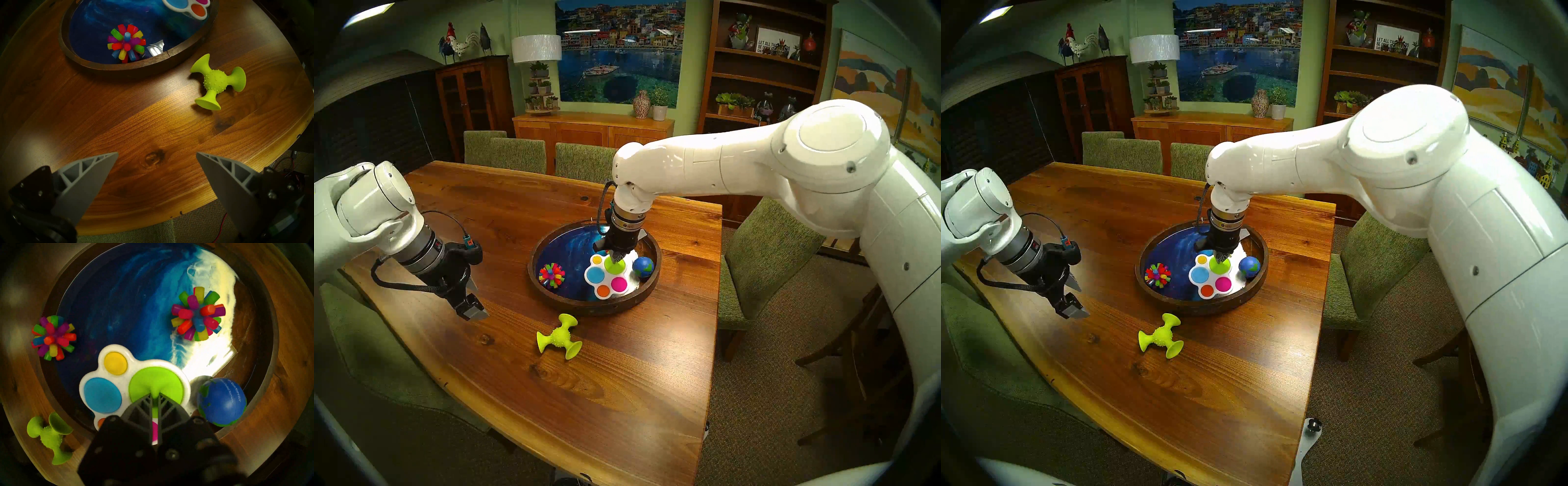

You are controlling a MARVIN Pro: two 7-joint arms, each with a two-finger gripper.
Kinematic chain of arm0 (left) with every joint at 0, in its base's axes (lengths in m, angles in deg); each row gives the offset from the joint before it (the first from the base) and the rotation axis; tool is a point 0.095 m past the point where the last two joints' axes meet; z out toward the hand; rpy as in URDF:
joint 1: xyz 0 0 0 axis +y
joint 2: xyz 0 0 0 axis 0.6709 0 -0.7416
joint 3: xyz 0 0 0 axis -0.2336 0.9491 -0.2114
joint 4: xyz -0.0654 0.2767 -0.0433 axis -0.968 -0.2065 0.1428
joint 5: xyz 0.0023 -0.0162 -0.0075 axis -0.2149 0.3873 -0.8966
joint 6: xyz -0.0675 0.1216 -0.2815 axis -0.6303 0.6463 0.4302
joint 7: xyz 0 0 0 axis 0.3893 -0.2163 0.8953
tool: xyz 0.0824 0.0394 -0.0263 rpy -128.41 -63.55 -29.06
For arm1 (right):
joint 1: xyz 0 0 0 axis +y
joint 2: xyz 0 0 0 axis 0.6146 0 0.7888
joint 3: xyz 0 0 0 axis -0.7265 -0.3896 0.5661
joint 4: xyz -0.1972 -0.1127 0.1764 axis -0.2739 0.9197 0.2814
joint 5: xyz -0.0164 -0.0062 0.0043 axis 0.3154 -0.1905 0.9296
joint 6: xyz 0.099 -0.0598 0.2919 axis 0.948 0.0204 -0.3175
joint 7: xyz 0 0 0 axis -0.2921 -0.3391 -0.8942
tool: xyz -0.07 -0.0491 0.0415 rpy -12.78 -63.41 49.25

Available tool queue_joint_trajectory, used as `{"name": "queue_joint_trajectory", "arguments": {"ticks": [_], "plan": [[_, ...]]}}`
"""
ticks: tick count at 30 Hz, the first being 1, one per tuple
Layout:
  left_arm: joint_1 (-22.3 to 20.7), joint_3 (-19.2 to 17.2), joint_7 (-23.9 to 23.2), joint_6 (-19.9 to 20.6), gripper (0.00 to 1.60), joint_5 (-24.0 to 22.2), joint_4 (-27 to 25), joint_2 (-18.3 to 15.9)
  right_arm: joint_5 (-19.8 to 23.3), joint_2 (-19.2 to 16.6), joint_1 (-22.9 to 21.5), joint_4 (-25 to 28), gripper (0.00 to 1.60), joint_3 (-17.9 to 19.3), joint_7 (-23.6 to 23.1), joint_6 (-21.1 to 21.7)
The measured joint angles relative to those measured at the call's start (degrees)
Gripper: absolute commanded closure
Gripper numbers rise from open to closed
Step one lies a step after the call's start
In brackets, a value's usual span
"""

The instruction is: Put toys in center tray

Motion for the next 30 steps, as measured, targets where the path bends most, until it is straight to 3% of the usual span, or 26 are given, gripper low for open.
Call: {"name": "queue_joint_trajectory", "arguments": {"ticks": [2, 3, 4, 5, 21, 30], "plan": [[0.0, 0.0, 0.0, 0.0, 0.0, 0.0, 0.0, 0.0, -0.1, 0.6, 0.8, -1.7, 1.6, 0.0, 0.0, 0.0], [0.0, 0.0, 0.0, 0.0, 0.0, 0.0, 0.0, 0.0, -0.1, 0.9, 1.3, -2.7, 1.2, 0.0, 0.0, 0.0], [0.0, 0.0, 0.0, 0.0, 0.0, 0.0, 0.0, 0.0, -0.1, 1.1, 1.5, -3.2, 0.4, 0.0, 0.0, 0.0], [0.0, 0.0, 0.0, 0.0, 0.0, 0.0, 0.0, 0.0, -0.2, 1.4, 1.9, -4.0, 0.0, 0.0, 0.0, 0.1], [0.0, 0.1, 0.0, 0.0, 0.0, 0.0, 0.0, 0.0, -1.2, 5.7, 6.1, -16.4, 0.0, -0.5, -2.2, 4.2], [0.0, 0.1, 0.0, 0.0, 0.0, 0.0, 0.0, 0.0, -2.0, 6.7, 5.3, -17.8, 0.0, -3.3, -3.9, 4.6]]}}
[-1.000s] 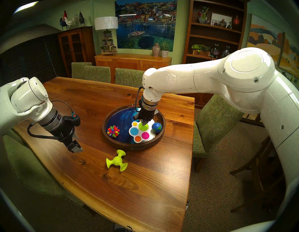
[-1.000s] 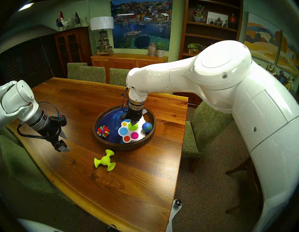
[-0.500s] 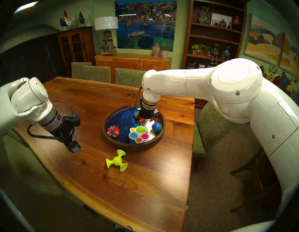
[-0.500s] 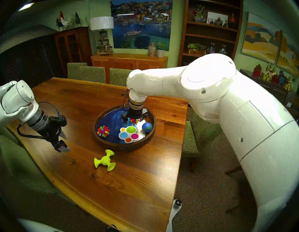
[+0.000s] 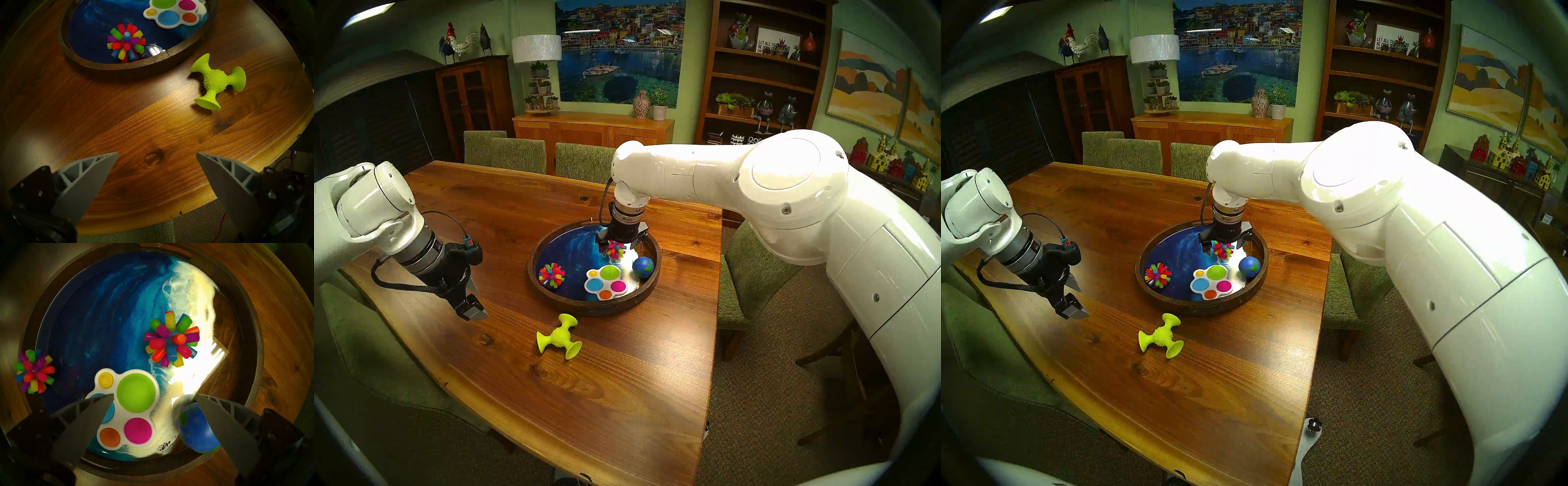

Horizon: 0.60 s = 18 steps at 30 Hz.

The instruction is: Put toys in center tray

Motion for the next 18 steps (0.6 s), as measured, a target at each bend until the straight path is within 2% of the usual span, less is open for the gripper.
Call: {"name": "queue_joint_trajectory", "arguments": {"ticks": [6, 18], "plan": [[0.0, 0.0, 0.0, 0.0, 0.0, 0.0, 0.0, 0.0, -0.1, -0.2, -1.2, 1.6, 0.0, -2.3, -1.2, 0.0], [0.0, 0.0, 0.0, 0.0, 0.0, 0.0, 0.0, 0.0, 0.1, -1.4, -4.5, 9.3, 0.0, -7.2, -4.2, 0.0]]}}
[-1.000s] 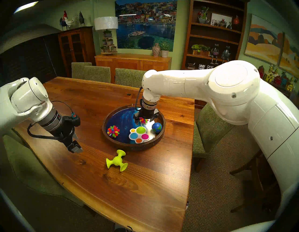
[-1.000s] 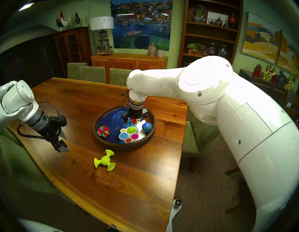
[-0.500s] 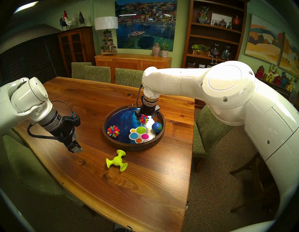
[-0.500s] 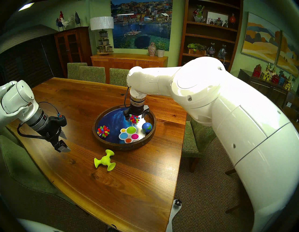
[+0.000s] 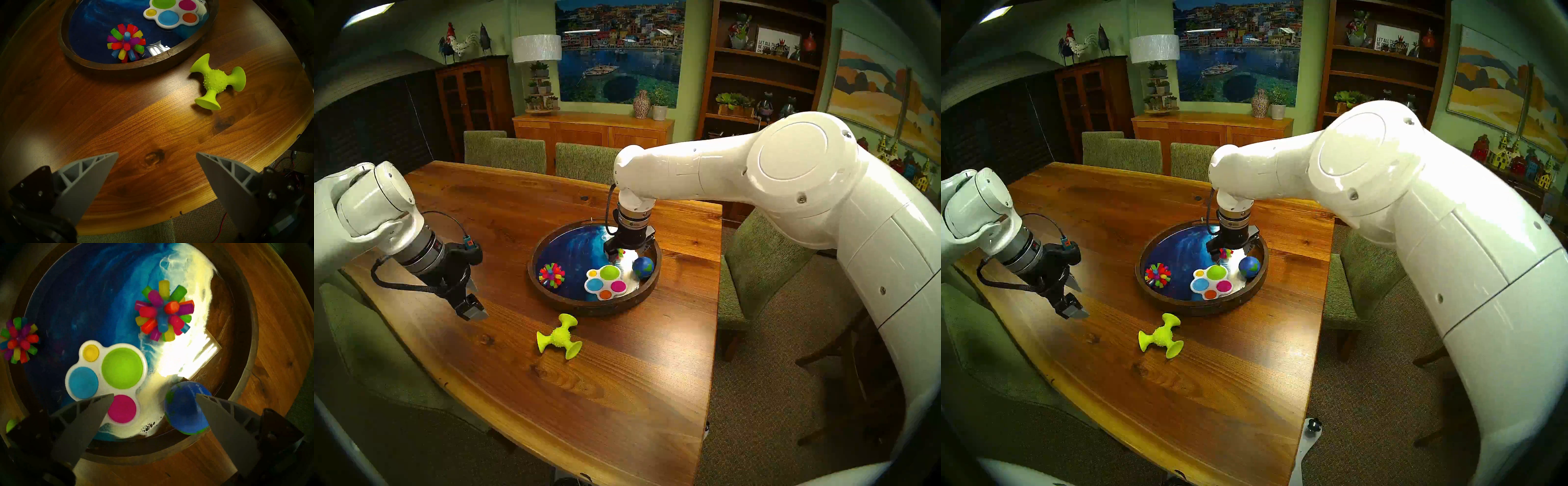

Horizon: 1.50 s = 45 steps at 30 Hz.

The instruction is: Put toys in center tray

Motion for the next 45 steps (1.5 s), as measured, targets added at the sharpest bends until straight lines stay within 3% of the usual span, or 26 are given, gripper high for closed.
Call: {"name": "queue_joint_trajectory", "arguments": {"ticks": [18, 28, 45], "plan": [[0.0, 0.0, 0.0, 0.0, 0.0, 0.0, 0.0, 0.0, -0.5, -2.1, -6.2, 4.4, 0.0, -1.7, -2.6, 0.0], [0.0, 0.0, 0.0, 0.0, 0.0, 0.0, 0.0, 0.0, -0.5, -3.2, -9.8, 10.5, 0.0, -2.0, -4.7, 0.0], [-0.1, -0.2, -0.1, 0.0, 0.0, -0.4, -1.6, 0.1, -0.3, -4.2, -16.1, 19.1, 0.0, -6.1, -7.8, 0.0]]}}
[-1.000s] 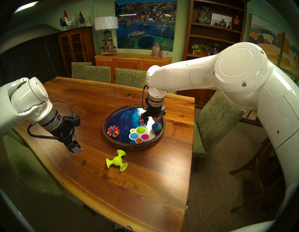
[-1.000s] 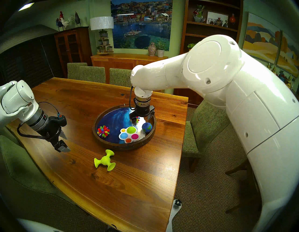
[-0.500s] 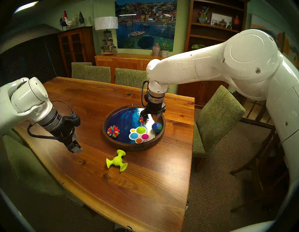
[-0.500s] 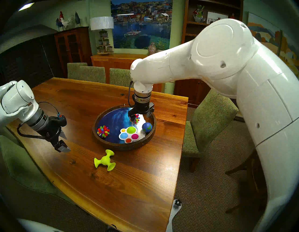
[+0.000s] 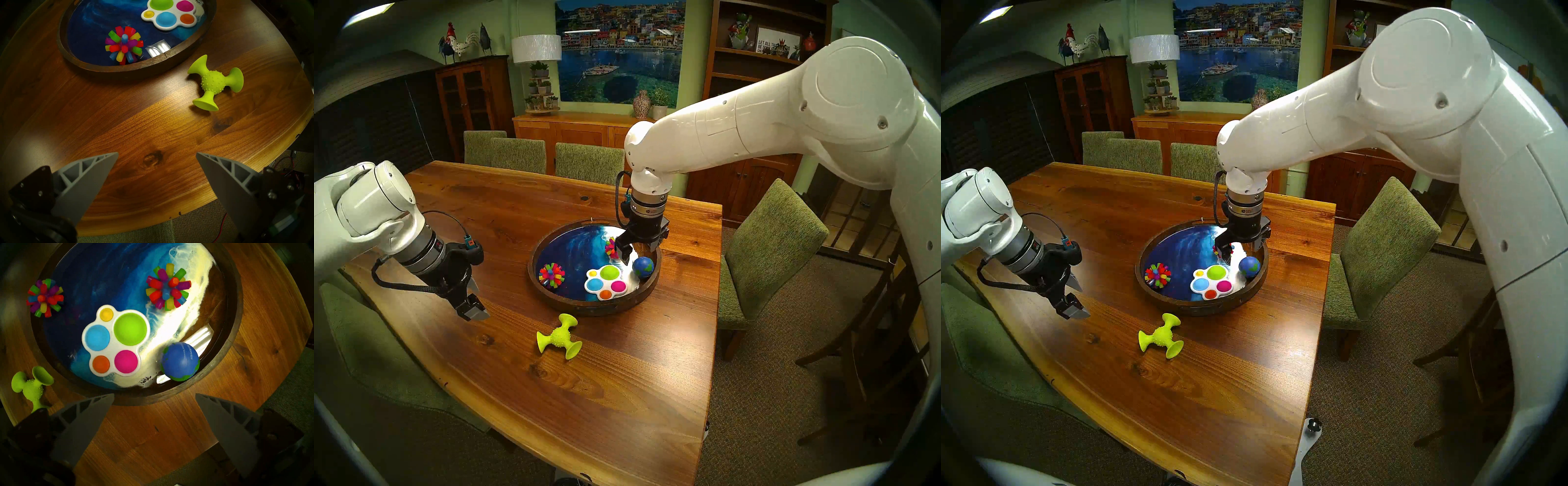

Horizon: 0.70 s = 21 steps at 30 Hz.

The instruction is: Put toys in center tray

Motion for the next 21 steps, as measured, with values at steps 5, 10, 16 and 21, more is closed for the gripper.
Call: {"name": "queue_joint_trajectory", "arguments": {"ticks": [5, 10, 16, 21], "plan": [[0.2, 0.0, 0.1, 0.0, 0.0, -1.0, -2.7, 0.8, 0.9, 0.1, -1.9, 1.8, 0.0, -1.8, -1.3, 0.0], [1.2, 0.0, 1.7, -0.6, 0.0, -2.4, -4.8, 2.5, 1.7, 0.6, -3.5, 2.8, 0.0, -3.4, -2.5, 0.0], [4.3, -0.1, 6.0, -3.2, 0.0, -4.0, -7.3, 5.3, 2.6, 1.7, -4.9, 2.9, 0.0, -5.1, -3.9, 0.0], [7.4, -0.8, 9.6, -5.9, 0.0, -5.9, -7.9, 8.3, 3.2, 2.6, -5.6, 2.9, 0.0, -6.3, -4.9, 0.0]]}}
